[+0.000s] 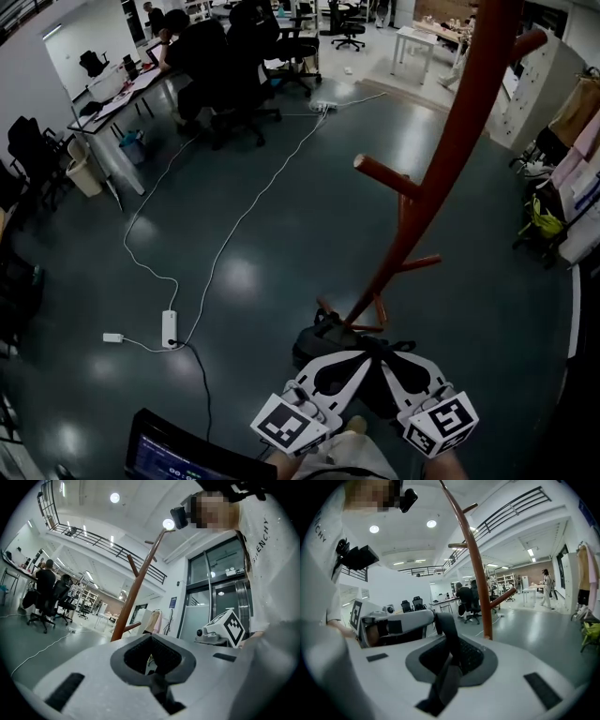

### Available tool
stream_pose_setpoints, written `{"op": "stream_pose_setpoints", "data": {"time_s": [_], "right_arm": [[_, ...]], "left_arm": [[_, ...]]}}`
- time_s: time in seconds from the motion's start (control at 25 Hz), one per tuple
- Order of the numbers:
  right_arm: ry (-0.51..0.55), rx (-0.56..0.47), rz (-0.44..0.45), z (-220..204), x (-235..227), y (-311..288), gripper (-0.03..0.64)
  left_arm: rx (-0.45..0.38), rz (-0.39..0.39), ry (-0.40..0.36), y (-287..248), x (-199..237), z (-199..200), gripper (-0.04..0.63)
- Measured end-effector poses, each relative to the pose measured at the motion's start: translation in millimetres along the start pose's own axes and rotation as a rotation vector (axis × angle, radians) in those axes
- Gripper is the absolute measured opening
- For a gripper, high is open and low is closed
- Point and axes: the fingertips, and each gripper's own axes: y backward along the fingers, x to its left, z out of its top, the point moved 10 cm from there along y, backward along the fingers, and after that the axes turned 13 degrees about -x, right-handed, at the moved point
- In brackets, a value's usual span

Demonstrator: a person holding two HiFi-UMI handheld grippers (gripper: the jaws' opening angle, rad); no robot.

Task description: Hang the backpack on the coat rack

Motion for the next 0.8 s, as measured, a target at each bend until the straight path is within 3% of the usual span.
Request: {"op": "stream_pose_setpoints", "data": {"time_s": [0.28,0.48,0.68,0.8], "right_arm": [[0.034,0.019,0.042,0,-50,-37,0.051],[0.032,0.039,0.087,-2,-74,-55,0.049],[0.041,0.066,0.124,-14,-93,-69,0.049],[0.034,0.081,0.128,-19,-102,-73,0.051]], "left_arm": [[-0.003,0.068,0.025,-35,20,-31,0.009],[-0.015,0.163,0.037,-42,33,-44,0.009],[-0.006,0.218,0.003,-43,48,-61,0.009],[-0.017,0.247,0.043,-46,50,-68,0.009]]}}
